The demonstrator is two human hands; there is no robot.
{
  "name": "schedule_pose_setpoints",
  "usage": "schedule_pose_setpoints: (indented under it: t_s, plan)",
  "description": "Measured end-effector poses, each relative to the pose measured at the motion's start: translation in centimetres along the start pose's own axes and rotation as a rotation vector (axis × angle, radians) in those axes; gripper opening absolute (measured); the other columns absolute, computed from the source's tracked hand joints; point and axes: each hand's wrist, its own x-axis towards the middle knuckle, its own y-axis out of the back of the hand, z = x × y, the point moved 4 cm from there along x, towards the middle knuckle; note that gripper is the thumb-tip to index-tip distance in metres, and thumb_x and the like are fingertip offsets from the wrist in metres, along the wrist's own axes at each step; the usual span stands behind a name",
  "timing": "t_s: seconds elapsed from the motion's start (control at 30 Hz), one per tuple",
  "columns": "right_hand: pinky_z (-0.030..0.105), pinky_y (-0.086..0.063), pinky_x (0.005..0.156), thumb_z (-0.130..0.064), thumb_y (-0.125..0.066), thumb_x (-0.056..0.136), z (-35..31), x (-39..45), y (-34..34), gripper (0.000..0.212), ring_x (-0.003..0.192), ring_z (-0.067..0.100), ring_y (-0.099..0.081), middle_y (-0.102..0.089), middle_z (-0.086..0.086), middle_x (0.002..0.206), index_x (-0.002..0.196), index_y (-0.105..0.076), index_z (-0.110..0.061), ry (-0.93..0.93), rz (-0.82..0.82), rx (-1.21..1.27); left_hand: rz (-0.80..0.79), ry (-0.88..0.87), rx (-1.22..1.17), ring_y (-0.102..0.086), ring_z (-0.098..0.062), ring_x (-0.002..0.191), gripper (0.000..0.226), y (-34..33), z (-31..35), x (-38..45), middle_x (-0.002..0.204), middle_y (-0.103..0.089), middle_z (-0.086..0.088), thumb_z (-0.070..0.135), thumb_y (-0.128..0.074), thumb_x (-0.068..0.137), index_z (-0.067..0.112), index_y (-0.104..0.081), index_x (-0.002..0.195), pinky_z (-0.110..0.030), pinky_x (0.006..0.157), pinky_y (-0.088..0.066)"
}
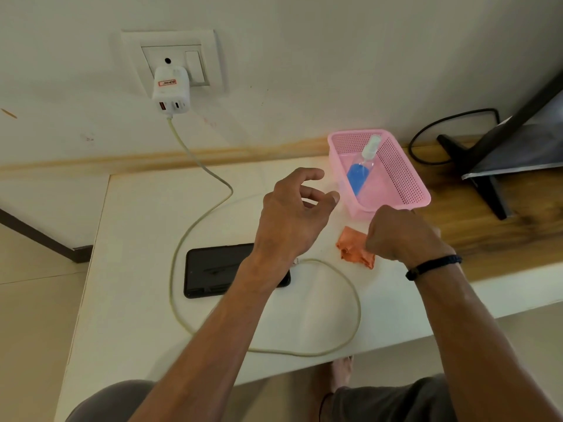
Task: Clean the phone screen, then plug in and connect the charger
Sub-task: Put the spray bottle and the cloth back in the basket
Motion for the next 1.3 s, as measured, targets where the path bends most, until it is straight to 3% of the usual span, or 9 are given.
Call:
schedule_pose_setpoints:
  t_s: [0.13, 0.33, 0.43, 0.57, 0.7, 0.87, 1.0, 1.13, 1.3]
  plan:
    - [0.041, -0.058, 0.094, -0.015, -0.065, 0.094, -0.3, 0.2, -0.7, 0.021, 0.096, 0.025, -0.063, -0.06, 0.006, 0.098, 0.112, -0.056, -0.012, 0.022, -0.113, 0.043, -0.002, -0.002, 0.017, -0.063, 0.012, 0.081, 0.038, 0.1, 0.0, 0.0, 0.098, -0.074, 0.015, 0.04, -0.073, 0.091, 0.034, -0.063, 0.128, 0.002, 0.053, -0.041]
    - [0.032, -0.054, 0.075, -0.023, -0.074, 0.091, -0.6, 0.6, -0.5, 0.032, 0.088, 0.022, -0.063, -0.062, 0.006, 0.096, 0.115, -0.059, -0.009, 0.053, -0.064, 0.152, 0.006, -0.005, 0.038, -0.066, 0.005, 0.076, 0.04, 0.4, 0.2, 0.0, 0.101, -0.074, 0.016, 0.043, -0.072, 0.091, 0.036, -0.063, 0.13, -0.002, 0.056, -0.041]
    - [0.026, -0.044, 0.058, -0.039, -0.081, 0.085, -0.7, 1.1, 0.2, 0.038, 0.075, 0.018, -0.061, -0.061, 0.004, 0.083, 0.102, -0.063, -0.011, 0.059, 0.036, 0.317, 0.002, -0.002, 0.043, -0.067, 0.005, 0.076, 0.04, 0.3, 0.1, 0.0, 0.099, -0.073, 0.016, 0.043, -0.072, 0.091, 0.036, -0.063, 0.129, -0.003, 0.056, -0.041]
    - [0.023, -0.041, 0.053, -0.052, -0.076, 0.085, -1.0, 1.0, 1.6, 0.039, 0.063, 0.016, -0.063, -0.068, 0.004, 0.07, 0.077, -0.07, -0.015, 0.11, 0.2, 0.535, -0.006, -0.009, 0.044, -0.066, 0.012, 0.077, 0.04, 0.1, 0.0, 0.1, 0.098, -0.073, 0.015, 0.043, -0.072, 0.091, 0.035, -0.063, 0.129, 0.002, 0.052, -0.041]
    - [0.025, -0.048, 0.055, -0.051, -0.074, 0.089, 0.3, -0.1, 3.8, 0.051, 0.06, 0.017, -0.066, -0.068, 0.009, 0.062, 0.067, -0.07, -0.004, 0.116, 0.522, 0.844, -0.01, -0.012, 0.037, -0.064, 0.014, 0.081, 0.039, 0.1, -0.2, 0.1, 0.098, -0.074, 0.014, 0.043, -0.072, 0.091, 0.036, -0.063, 0.128, 0.001, 0.052, -0.042]
    - [0.047, -0.058, 0.061, -0.052, -0.068, 0.092, 2.9, 0.0, 4.6, 0.061, 0.067, 0.039, -0.067, -0.071, 0.02, 0.07, 0.071, -0.066, 0.005, -0.038, 0.718, 1.023, -0.007, 0.008, 0.004, -0.065, 0.011, 0.076, 0.035, 0.0, -0.4, 0.3, 0.091, -0.074, 0.015, 0.041, -0.074, 0.09, 0.037, -0.065, 0.123, -0.001, 0.051, -0.041]
    - [0.033, -0.057, 0.049, -0.05, -0.063, 0.096, 3.8, 0.6, 4.2, 0.055, 0.056, 0.018, -0.071, -0.07, 0.001, 0.058, 0.068, -0.069, -0.004, -0.086, 0.772, 1.061, -0.012, 0.011, 0.001, -0.064, 0.012, 0.076, 0.035, -0.1, -0.5, 0.3, 0.091, -0.074, 0.016, 0.042, -0.074, 0.09, 0.037, -0.065, 0.123, -0.002, 0.051, -0.041]
    - [0.039, -0.062, 0.059, -0.05, -0.061, 0.098, 3.4, 1.8, 3.6, 0.057, 0.051, 0.014, -0.068, -0.07, 0.0, 0.059, 0.071, -0.07, 0.0, -0.126, 0.803, 1.057, -0.017, 0.01, 0.005, -0.065, 0.013, 0.075, 0.035, -0.2, -0.5, 0.2, 0.091, -0.073, 0.016, 0.042, -0.074, 0.09, 0.037, -0.065, 0.124, -0.001, 0.052, -0.042]
    - [0.021, -0.048, 0.046, -0.047, -0.06, 0.099, 3.0, 3.2, 3.2, 0.056, 0.043, 0.0, -0.061, -0.068, -0.01, 0.056, 0.073, -0.072, 0.001, -0.081, 0.768, 1.13, -0.011, 0.005, -0.004, -0.065, 0.012, 0.073, 0.036, -0.2, -0.4, 0.2, 0.09, -0.073, 0.017, 0.041, -0.075, 0.09, 0.036, -0.065, 0.124, -0.002, 0.053, -0.042]
